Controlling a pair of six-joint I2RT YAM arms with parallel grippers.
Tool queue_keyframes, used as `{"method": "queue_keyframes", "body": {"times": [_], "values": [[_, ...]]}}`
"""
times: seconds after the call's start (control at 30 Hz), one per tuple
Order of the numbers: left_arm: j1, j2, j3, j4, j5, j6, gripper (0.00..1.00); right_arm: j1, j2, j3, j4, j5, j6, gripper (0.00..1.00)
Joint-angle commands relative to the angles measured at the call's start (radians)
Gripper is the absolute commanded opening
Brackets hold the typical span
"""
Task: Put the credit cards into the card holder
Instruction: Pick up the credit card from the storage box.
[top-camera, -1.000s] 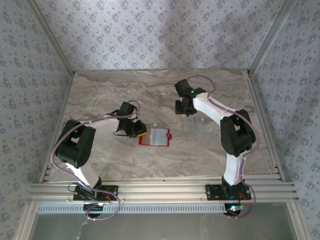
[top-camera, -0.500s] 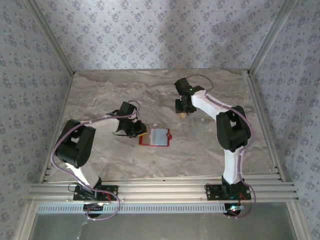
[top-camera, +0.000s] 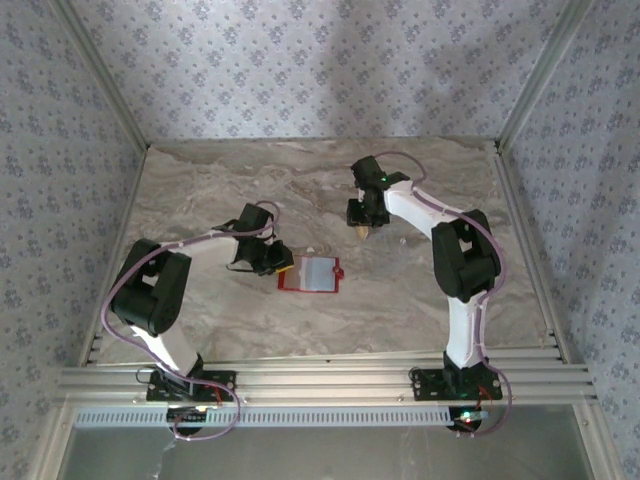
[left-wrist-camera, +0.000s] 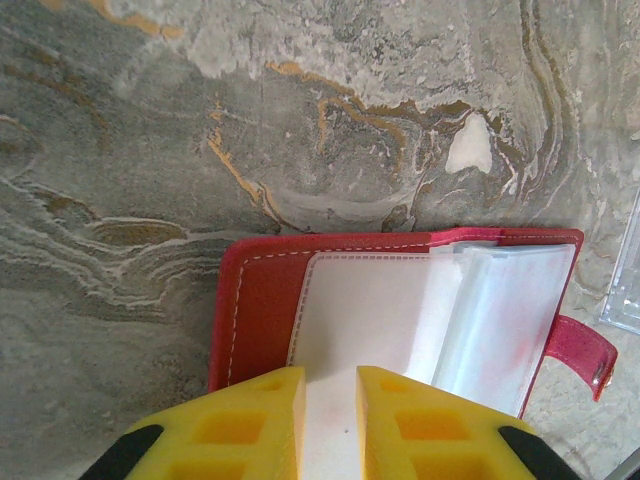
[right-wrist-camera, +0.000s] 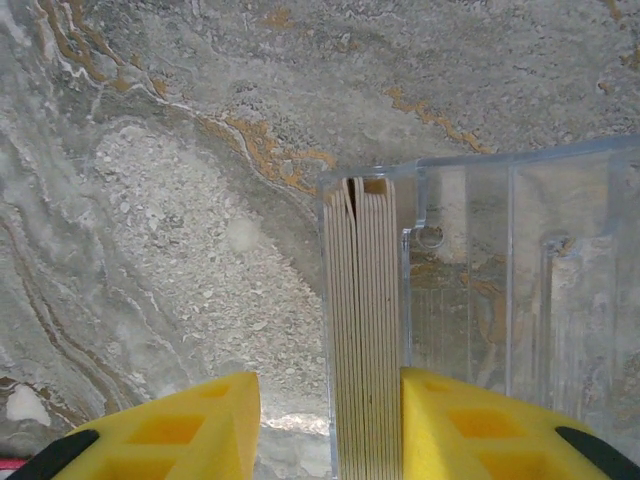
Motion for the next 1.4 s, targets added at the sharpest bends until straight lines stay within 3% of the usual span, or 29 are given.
{"method": "queue_keyframes", "body": {"times": [0.0,0.77,1.37], "values": [[-0.004,0.011,0.023,-0.016,0.002,0.005,0.2,-0.019,-0.029,-0.012,0.015,-0.074,0.0,0.41],[-0.001,0.026,0.021,-0.005,0.019,-0.003,0.19,-0.072,-0.08,-0.07,0.08,-0.187,0.011,0.33],[0.001,0.03,0.023,-0.006,0.018,-0.004,0.19,-0.087,-0.091,-0.077,0.085,-0.208,0.011,0.19]]}}
